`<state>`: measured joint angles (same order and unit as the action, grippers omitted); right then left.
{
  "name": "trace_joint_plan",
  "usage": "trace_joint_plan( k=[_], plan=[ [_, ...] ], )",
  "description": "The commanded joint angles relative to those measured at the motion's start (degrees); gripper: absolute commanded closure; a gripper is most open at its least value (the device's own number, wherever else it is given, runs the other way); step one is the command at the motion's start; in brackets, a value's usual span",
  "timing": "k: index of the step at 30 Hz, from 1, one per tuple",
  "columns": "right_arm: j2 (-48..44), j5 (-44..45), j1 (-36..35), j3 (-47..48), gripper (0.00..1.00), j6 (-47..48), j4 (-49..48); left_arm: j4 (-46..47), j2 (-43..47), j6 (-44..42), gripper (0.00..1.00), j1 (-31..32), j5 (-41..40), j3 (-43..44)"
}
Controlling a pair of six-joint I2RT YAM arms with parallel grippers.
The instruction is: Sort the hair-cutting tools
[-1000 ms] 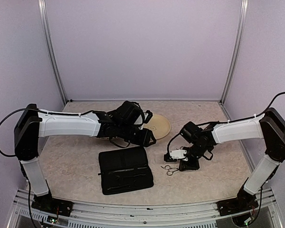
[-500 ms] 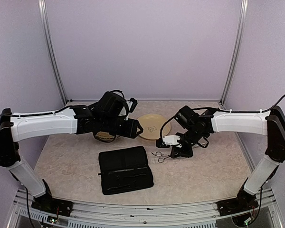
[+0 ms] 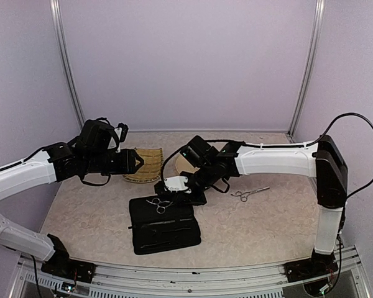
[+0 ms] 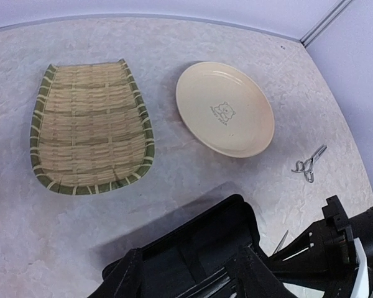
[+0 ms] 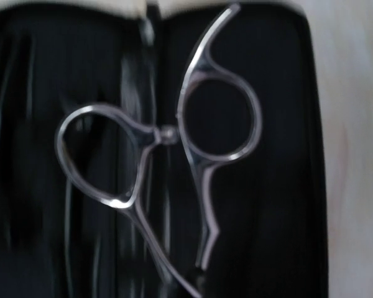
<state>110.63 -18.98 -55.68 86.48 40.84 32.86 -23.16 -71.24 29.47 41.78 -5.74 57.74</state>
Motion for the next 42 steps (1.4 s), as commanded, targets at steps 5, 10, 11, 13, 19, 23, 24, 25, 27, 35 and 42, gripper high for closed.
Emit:
trace_joint_plan(
  k=[5,10,11,13,19,23,24,25,27,35,42],
  plan=[
    [10.6,-5.2,-5.8,11.0,1.00,-1.9,-11.6,-5.7,7.7,2.4,0.50,-3.8,-1.1,-4.0],
    [16.9,-5.8,-7.9,18.5,1.00,-1.0,-14.0,-6.2,12.1,2.3,0.50,-7.0,-0.8,-4.5],
    [18.2,-5.7,-8.3,20.2,1.00,-0.6,-14.0,-6.5,12.5,2.1,0.49,-7.8,-0.5,-4.7],
    [20.7,-5.8,-8.5,23.6,1.00,-0.4,-13.3,-7.1,12.7,1.8,0.49,-8.3,-0.1,-4.7],
    [25.0,-5.8,-8.6,27.7,1.00,0.7,-13.4,-7.0,12.3,2.2,0.49,-8.5,0.9,-5.5],
    [25.3,-6.4,-8.2,26.6,1.00,3.4,-13.5,-5.8,12.3,2.6,0.49,-8.5,1.4,-6.2],
    [25.5,-6.6,-8.0,26.6,1.00,3.8,-13.5,-5.6,12.1,2.8,0.49,-8.5,1.6,-6.2],
    [25.6,-6.5,-8.0,26.8,1.00,4.3,-13.4,-5.6,11.9,2.9,0.49,-8.5,1.8,-6.2],
    [25.9,-5.6,-7.9,26.8,1.00,5.0,-13.2,-5.4,11.6,3.2,0.49,-8.6,2.3,-6.3],
    [26.6,-2.3,-7.5,26.4,1.00,5.9,-12.7,-3.5,11.9,4.3,0.49,-8.5,3.6,-8.2],
    [28.3,-0.8,-7.3,27.4,1.00,5.2,-11.8,-3.0,12.1,4.4,0.49,-8.5,4.1,-8.5]
  ],
)
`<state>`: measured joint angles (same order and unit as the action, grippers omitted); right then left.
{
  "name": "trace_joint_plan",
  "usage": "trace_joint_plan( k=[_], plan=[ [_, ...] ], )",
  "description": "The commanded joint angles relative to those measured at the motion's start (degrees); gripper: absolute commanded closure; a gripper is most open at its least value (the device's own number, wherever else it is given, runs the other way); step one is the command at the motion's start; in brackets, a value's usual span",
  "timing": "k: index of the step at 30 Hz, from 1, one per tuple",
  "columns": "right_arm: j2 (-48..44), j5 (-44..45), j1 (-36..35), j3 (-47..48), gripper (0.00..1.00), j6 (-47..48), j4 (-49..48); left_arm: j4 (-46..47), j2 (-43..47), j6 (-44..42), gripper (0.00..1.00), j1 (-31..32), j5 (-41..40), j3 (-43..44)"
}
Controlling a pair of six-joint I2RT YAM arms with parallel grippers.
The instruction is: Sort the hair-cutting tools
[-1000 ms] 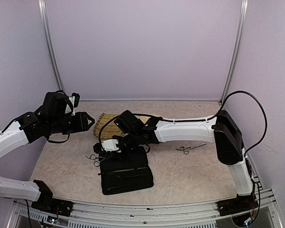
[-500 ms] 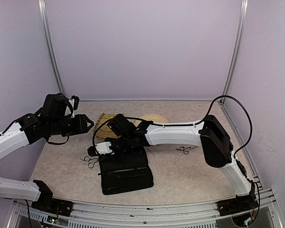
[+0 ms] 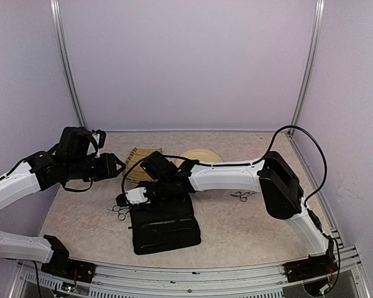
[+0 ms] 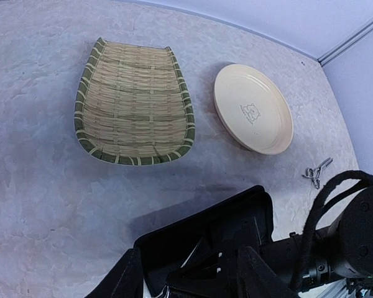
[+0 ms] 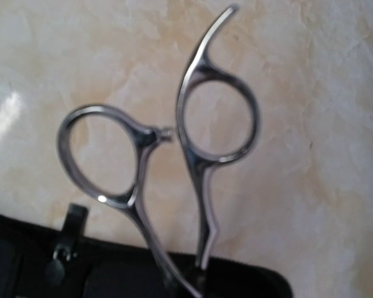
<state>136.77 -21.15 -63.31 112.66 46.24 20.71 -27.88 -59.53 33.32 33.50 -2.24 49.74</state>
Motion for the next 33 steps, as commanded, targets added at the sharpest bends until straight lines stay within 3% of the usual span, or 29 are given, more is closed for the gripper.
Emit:
trace_joint_plan(
  k=[1,11,20,33],
  plan=[
    [2.3,1.8,0.3,1.4,1.00,-0.3,0.4,1.8,0.4,0.5,0.49,-0.3,0.5,-0.6],
    [3.8,5.7,1.3,3.4,1.00,-4.3,2.5,3.5,0.3,0.9,0.49,-0.2,1.4,-2.0],
    [5.1,10.0,1.3,8.8,1.00,-8.6,10.2,6.2,0.1,1.2,0.49,-0.3,2.3,-4.1],
    [6.2,15.5,1.3,7.0,1.00,-11.1,17.7,7.9,-1.4,0.4,0.49,-0.2,2.4,-5.0]
  ],
)
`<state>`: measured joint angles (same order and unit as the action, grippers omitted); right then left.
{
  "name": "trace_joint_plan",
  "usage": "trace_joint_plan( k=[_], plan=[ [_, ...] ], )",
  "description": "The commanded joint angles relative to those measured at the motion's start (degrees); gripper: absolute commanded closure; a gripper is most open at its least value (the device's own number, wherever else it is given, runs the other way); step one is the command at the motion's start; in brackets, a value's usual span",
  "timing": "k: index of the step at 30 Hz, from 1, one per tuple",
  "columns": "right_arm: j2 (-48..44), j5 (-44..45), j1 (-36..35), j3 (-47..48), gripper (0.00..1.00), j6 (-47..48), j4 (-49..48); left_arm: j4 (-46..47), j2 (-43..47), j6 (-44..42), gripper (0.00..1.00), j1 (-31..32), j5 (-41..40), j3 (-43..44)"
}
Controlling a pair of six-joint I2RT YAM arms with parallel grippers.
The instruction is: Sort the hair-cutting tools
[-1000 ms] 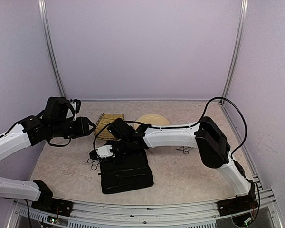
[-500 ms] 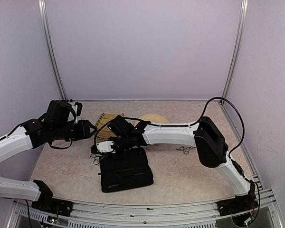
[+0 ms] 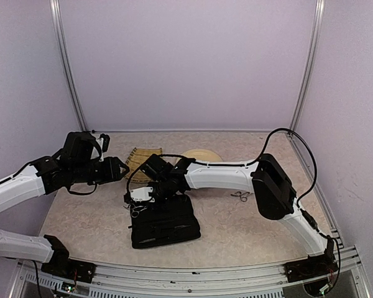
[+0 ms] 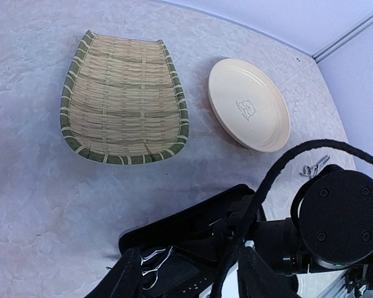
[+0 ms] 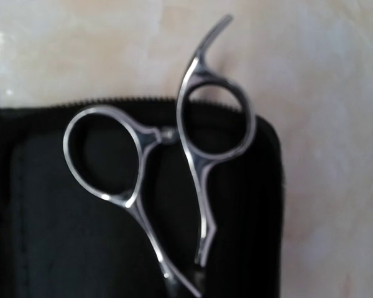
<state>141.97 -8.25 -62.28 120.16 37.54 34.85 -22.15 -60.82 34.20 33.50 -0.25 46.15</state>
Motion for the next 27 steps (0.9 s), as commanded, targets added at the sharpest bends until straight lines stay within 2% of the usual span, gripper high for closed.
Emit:
trace_joint_plan(
  k=[1,11,18,23,27],
  plan=[
    [0.8,3.0,0.2,-0.9,1.00,-2.9,3.7,2.5,-0.1,-0.4,0.49,-0.3,0.5,-1.8],
    [-3.2,4.5,1.0,-6.6,0.99,-5.1,4.1,-0.5,-1.0,1.8,0.49,-0.2,1.2,-4.9],
    [-10.4,3.9,1.2,-13.8,0.82,-4.7,0.9,-0.7,-1.8,4.8,0.52,0.0,6.2,-10.2],
    [-16.2,1.5,1.9,-17.5,0.68,-5.7,-0.4,1.7,-2.2,6.4,0.59,1.4,8.0,-12.5],
    [-20.8,-0.4,2.7,-21.0,0.64,-5.6,-1.0,3.5,-4.8,6.5,0.64,3.9,8.4,-11.7]
  ],
)
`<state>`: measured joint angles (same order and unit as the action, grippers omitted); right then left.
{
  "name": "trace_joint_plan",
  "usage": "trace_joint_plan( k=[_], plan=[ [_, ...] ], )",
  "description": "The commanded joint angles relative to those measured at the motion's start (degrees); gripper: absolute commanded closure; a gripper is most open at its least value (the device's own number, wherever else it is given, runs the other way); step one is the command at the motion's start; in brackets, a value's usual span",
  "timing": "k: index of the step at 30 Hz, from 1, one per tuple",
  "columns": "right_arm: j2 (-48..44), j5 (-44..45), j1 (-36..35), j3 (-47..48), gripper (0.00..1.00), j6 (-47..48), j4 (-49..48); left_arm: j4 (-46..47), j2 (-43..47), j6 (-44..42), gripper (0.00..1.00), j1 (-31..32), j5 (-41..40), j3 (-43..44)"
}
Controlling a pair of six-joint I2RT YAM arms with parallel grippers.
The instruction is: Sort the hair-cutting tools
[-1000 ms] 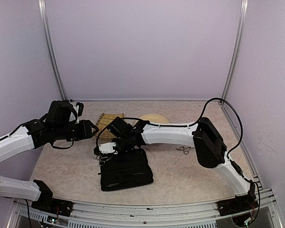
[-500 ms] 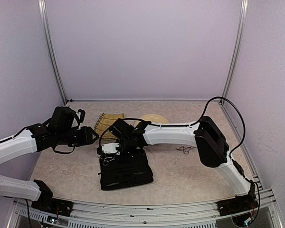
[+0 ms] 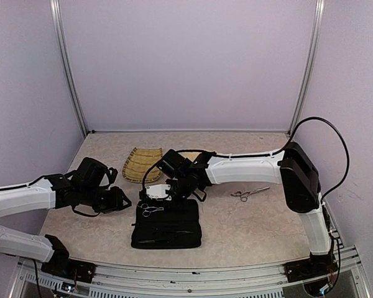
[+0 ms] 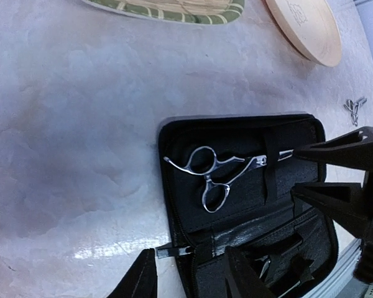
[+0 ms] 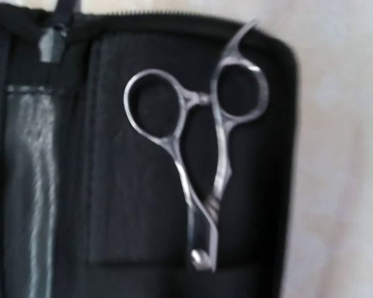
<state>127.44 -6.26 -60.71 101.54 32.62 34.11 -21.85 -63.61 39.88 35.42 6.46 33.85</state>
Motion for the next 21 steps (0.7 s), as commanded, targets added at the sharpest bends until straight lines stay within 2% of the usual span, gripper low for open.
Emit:
trace_joint_plan(
  k=[1,7,11,15,21],
  plan=[
    [-7.4,-2.5,1.4,-3.7,0.64,-0.6,-0.5,3.5,-3.0,0.8,0.64,2.8,1.5,1.1],
    [-15.5,-3.5,4.9,-18.7,0.64,1.9,-5.2,5.4,-10.7,-0.1,0.64,5.9,0.7,5.0],
    [-19.9,0.9,6.6,-29.0,0.64,4.6,-10.8,6.8,-16.2,-0.9,0.64,7.1,1.0,7.4],
    [-19.8,-1.1,8.7,-32.2,0.63,3.5,-11.4,7.0,-21.4,-1.7,0.54,8.5,0.4,10.2],
    [-19.0,-3.2,9.1,-34.0,0.63,2.7,-13.6,6.5,-27.6,-2.2,0.56,9.6,0.8,14.0]
  ],
)
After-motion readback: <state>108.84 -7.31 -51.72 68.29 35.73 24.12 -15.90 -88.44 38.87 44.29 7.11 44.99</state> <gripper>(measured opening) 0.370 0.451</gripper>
